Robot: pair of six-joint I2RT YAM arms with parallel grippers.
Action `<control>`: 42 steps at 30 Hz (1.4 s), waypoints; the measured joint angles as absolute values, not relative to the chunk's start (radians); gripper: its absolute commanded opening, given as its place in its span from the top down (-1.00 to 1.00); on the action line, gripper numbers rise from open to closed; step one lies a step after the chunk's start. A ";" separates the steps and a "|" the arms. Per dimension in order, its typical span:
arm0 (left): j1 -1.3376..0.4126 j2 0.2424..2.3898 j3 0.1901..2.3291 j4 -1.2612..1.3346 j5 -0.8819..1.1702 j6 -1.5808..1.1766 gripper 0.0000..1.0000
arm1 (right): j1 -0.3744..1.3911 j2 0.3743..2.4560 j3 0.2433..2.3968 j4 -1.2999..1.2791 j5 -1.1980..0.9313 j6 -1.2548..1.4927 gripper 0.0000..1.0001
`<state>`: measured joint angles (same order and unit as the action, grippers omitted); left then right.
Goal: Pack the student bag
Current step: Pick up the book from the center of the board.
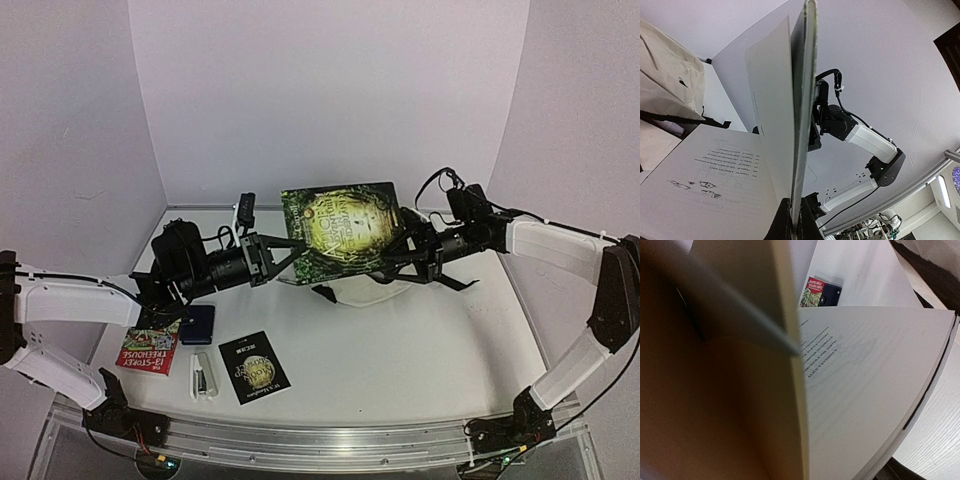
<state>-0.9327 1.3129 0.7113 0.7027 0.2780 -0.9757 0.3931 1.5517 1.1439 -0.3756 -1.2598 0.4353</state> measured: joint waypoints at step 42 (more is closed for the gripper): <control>-0.945 1.115 0.583 0.446 0.005 -1.106 -0.65 | 0.398 1.580 1.239 -0.348 -1.217 0.429 1.00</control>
<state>-0.9455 1.1148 0.5830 0.4461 0.0051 -1.1058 0.3977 1.5800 1.2392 -0.3480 -1.2175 0.4286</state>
